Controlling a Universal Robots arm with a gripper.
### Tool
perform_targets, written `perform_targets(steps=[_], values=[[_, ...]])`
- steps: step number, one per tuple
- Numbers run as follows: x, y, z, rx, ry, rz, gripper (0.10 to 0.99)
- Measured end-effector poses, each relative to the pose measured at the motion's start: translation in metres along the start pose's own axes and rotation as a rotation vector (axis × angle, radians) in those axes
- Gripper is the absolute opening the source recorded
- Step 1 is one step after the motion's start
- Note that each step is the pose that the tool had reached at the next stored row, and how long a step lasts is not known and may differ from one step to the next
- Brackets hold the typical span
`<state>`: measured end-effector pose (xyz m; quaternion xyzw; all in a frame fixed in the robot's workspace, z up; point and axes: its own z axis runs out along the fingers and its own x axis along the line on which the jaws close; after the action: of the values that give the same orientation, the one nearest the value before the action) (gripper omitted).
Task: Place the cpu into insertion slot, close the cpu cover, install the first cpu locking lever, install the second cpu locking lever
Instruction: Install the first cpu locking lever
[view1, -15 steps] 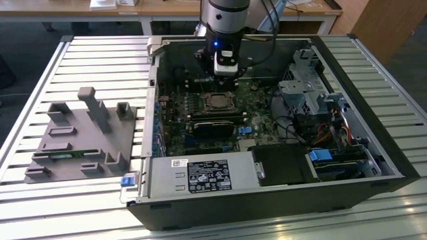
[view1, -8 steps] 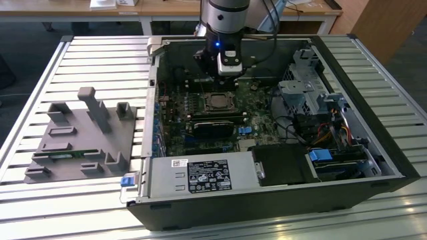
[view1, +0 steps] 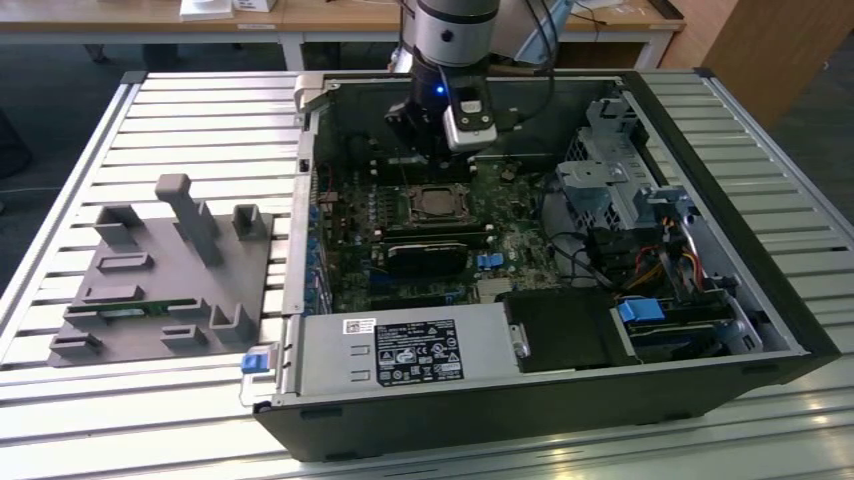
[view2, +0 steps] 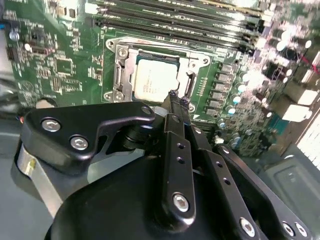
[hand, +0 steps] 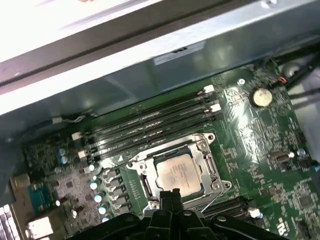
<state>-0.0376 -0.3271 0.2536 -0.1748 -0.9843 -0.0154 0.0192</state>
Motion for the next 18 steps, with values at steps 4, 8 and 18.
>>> perform_targets(steps=[4, 8, 18], values=[[0.0, 0.0, 0.0, 0.002, 0.0, -0.066, 0.106], [0.0, 0.0, 0.0, 0.005, 0.0005, -0.133, 0.106], [0.0009, -0.0003, 0.0, 0.008, 0.0022, -0.244, 0.106]])
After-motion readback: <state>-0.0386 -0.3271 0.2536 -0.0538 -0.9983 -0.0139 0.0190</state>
